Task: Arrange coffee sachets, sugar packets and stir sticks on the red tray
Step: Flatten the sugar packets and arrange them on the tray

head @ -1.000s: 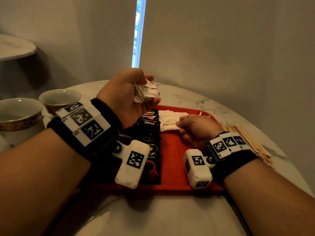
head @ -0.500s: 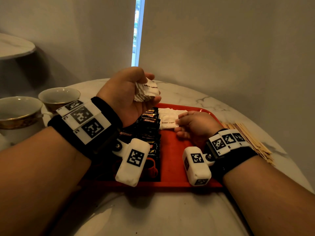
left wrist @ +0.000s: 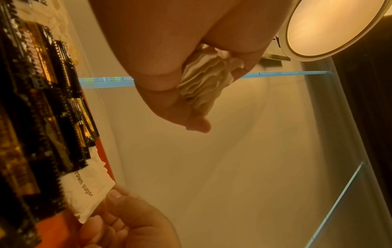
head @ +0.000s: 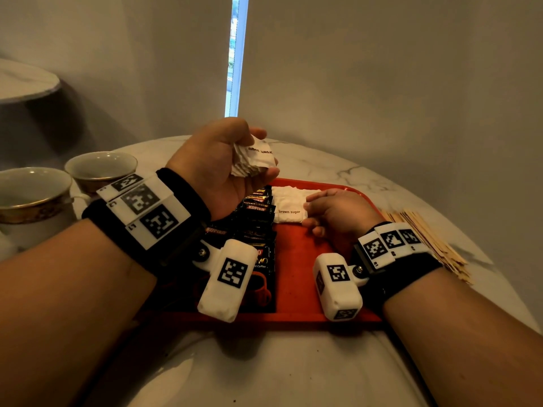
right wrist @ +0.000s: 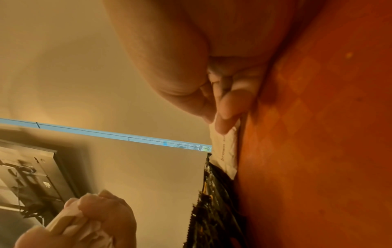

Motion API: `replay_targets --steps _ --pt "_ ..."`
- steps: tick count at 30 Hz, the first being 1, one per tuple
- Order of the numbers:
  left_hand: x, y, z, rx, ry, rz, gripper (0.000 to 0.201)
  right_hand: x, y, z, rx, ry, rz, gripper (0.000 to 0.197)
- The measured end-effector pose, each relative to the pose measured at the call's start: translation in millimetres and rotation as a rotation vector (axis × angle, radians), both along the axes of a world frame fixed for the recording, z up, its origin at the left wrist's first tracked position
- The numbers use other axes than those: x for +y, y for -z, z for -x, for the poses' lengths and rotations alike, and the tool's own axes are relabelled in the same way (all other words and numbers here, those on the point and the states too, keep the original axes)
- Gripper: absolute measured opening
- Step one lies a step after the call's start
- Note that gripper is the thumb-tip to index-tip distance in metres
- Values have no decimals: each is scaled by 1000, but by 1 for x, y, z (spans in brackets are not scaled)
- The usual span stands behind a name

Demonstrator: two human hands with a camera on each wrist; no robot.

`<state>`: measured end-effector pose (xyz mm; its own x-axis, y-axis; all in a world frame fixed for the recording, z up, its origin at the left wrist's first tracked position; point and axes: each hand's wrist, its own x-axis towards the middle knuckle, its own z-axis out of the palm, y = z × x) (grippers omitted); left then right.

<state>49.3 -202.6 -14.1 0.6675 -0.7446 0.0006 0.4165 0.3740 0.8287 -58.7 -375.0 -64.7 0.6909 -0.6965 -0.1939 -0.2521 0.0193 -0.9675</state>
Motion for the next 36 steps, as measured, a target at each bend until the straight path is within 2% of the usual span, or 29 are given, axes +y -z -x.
replay_targets --steps 12,16,21,25,29,36 --pt "0 0 7 -46 95 2 19 0 -1 0 -57 43 4 15" --pt "1 1 7 -82 133 -17 22 4 -12 0 -141 41 -31 4" --pt "0 1 10 -115 151 -66 22 13 -32 5 -303 -59 -108 30" --pt "0 1 12 -115 144 -45 22 24 -41 10 -351 -203 -39 38" --pt "-2 1 16 -115 134 -9 22 31 -39 11 -389 -327 14 25" --pt "-2 3 15 -171 85 -49 18 33 -38 10 -387 -307 40 9"
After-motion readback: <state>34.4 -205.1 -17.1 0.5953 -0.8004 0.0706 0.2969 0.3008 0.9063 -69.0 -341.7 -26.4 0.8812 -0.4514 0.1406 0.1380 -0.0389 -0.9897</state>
